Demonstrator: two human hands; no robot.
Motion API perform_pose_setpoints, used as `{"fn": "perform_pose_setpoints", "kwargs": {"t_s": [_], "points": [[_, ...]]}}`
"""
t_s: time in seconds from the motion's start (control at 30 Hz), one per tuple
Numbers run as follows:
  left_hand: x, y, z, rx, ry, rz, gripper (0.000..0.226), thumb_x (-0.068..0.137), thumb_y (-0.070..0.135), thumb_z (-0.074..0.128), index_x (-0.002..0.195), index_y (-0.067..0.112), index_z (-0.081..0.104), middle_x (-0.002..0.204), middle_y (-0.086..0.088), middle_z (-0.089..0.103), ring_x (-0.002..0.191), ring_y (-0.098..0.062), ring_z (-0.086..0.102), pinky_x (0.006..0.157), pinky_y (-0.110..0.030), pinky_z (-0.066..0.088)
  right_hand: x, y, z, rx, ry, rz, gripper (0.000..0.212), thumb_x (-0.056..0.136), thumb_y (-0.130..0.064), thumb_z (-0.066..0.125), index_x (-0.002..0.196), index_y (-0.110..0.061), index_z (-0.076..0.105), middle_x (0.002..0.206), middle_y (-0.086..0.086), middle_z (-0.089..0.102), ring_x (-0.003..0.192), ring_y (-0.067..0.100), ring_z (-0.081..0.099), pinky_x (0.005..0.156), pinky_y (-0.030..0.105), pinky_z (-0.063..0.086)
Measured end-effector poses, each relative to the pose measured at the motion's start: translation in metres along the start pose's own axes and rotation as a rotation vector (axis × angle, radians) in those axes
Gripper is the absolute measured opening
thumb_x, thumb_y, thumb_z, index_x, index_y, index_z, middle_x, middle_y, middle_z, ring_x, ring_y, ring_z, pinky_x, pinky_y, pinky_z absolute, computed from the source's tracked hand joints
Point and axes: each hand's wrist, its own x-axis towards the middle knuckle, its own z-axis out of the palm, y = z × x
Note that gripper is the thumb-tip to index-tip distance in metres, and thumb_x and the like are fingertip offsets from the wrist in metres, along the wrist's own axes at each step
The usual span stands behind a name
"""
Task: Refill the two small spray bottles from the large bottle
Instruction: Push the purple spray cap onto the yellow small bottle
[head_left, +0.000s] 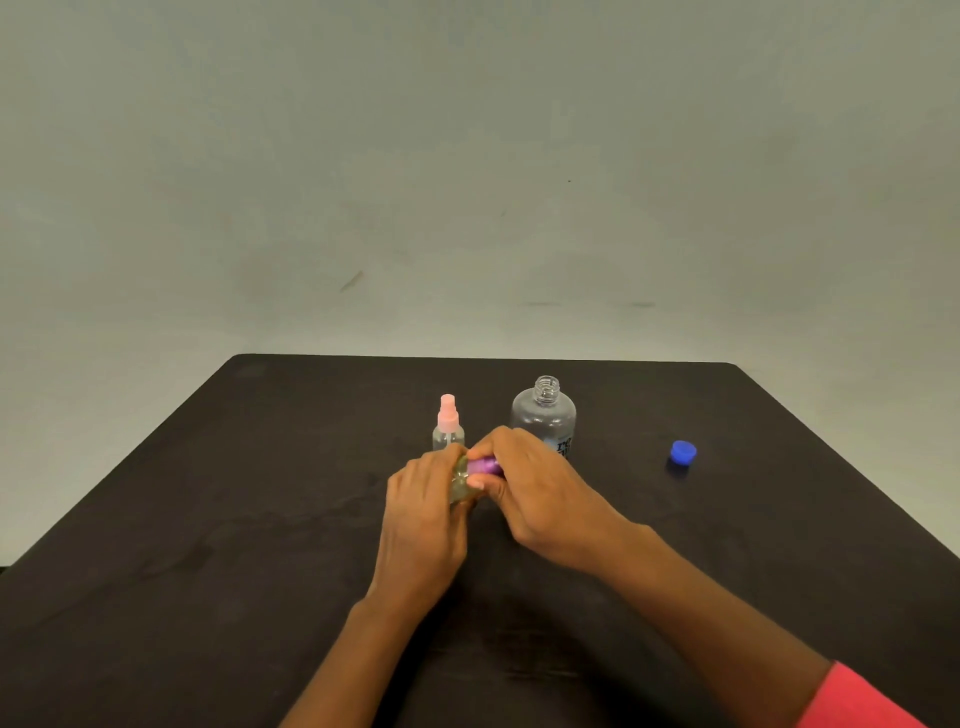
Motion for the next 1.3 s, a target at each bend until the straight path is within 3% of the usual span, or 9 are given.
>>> {"fn": "perform_pose_setpoints", "kwargs": {"t_s": [0.13, 0.3, 0.4, 0.6, 0.77, 1.0, 1.13, 1.2, 1.3], "points": [[-0.001, -0.001, 0.000, 0.076, 0.024, 0.035, 0.035, 0.088, 0.024, 0.045, 0.122, 0.013, 0.046, 0.101, -0.009, 0.066, 0.091, -0.016, 0.056, 0.082, -0.031, 0.041, -0.002, -0.002, 0.008, 0.081, 0.077, 0.045, 0.025, 0.095, -0.034, 0.042, 0.102, -0.013, 0.053, 0.094, -0.005, 0.056, 0.082, 0.008, 0.050, 0.074, 0.023, 0.044], [-0.001, -0.002, 0.001, 0.107, 0.023, 0.028, 0.035, 0.088, 0.023, 0.044, 0.122, 0.014, 0.046, 0.108, -0.010, 0.067, 0.098, -0.015, 0.055, 0.090, -0.026, 0.036, -0.004, -0.006, 0.018, 0.122, 0.145, 0.130, 0.020, 0.094, -0.033, 0.046, 0.102, -0.015, 0.053, 0.095, -0.008, 0.056, 0.084, 0.007, 0.053, 0.072, 0.020, 0.047], [0.000, 0.001, 0.001, 0.094, 0.041, 0.009, 0.035, 0.088, 0.023, 0.045, 0.122, 0.014, 0.045, 0.109, -0.011, 0.066, 0.101, -0.014, 0.053, 0.087, -0.032, 0.040, -0.001, -0.007, 0.008, 0.080, 0.052, 0.110, 0.022, 0.095, -0.036, 0.044, 0.105, -0.018, 0.051, 0.099, -0.006, 0.057, 0.085, 0.007, 0.053, 0.075, 0.022, 0.048], [0.003, -0.001, -0.002, -0.002, 0.042, 0.001, 0.036, 0.088, 0.025, 0.047, 0.122, 0.017, 0.045, 0.110, -0.010, 0.064, 0.099, -0.011, 0.050, 0.088, -0.024, 0.034, 0.002, -0.002, -0.019, 0.022, -0.076, 0.036, 0.028, 0.098, -0.035, 0.037, 0.114, -0.015, 0.050, 0.107, -0.003, 0.057, 0.090, 0.008, 0.052, 0.079, 0.020, 0.045], [0.002, -0.004, 0.000, 0.010, 0.036, -0.002, 0.035, 0.087, 0.025, 0.048, 0.121, 0.017, 0.046, 0.111, -0.009, 0.065, 0.100, -0.011, 0.050, 0.090, -0.022, 0.031, 0.002, -0.001, -0.014, -0.151, -0.066, 0.007, 0.034, 0.098, -0.037, 0.029, 0.099, -0.011, 0.051, 0.091, 0.003, 0.058, 0.075, 0.016, 0.051, 0.067, 0.033, 0.046], [0.001, -0.006, -0.001, 0.145, 0.112, 0.040, 0.032, 0.087, 0.023, 0.050, 0.117, 0.012, 0.051, 0.109, -0.011, 0.067, 0.102, -0.014, 0.052, 0.090, -0.026, 0.032, 0.004, -0.011, -0.006, -0.165, -0.016, 0.115, 0.030, 0.098, -0.043, 0.025, 0.091, -0.017, 0.040, 0.075, -0.003, 0.051, 0.060, 0.014, 0.048, 0.053, 0.026, 0.036], [0.000, -0.007, -0.001, 0.243, 0.102, 0.077, 0.029, 0.090, 0.027, 0.050, 0.115, 0.012, 0.054, 0.107, -0.010, 0.068, 0.101, -0.016, 0.053, 0.089, -0.030, 0.034, 0.002, -0.009, -0.006, -0.244, -0.017, 0.251, 0.052, 0.087, -0.060, 0.013, 0.080, -0.018, 0.044, 0.070, -0.001, 0.051, 0.062, 0.017, 0.047, 0.057, 0.030, 0.036], [0.001, -0.004, 0.000, 0.203, 0.091, 0.064, 0.031, 0.088, 0.025, 0.050, 0.117, 0.014, 0.050, 0.108, -0.011, 0.068, 0.102, -0.015, 0.052, 0.090, -0.028, 0.033, 0.002, -0.009, -0.014, -0.197, -0.049, 0.238, 0.056, 0.086, -0.062, 0.015, 0.086, -0.018, 0.050, 0.076, -0.003, 0.055, 0.067, 0.014, 0.051, 0.063, 0.033, 0.045], [0.002, -0.002, 0.000, 0.140, 0.093, 0.029, 0.034, 0.087, 0.024, 0.049, 0.119, 0.014, 0.049, 0.111, -0.011, 0.067, 0.105, -0.014, 0.051, 0.093, -0.024, 0.030, 0.002, -0.006, -0.021, -0.039, -0.126, 0.168, 0.030, 0.095, -0.045, 0.040, 0.110, -0.021, 0.050, 0.097, -0.010, 0.056, 0.083, 0.006, 0.053, 0.073, 0.021, 0.046]]}}
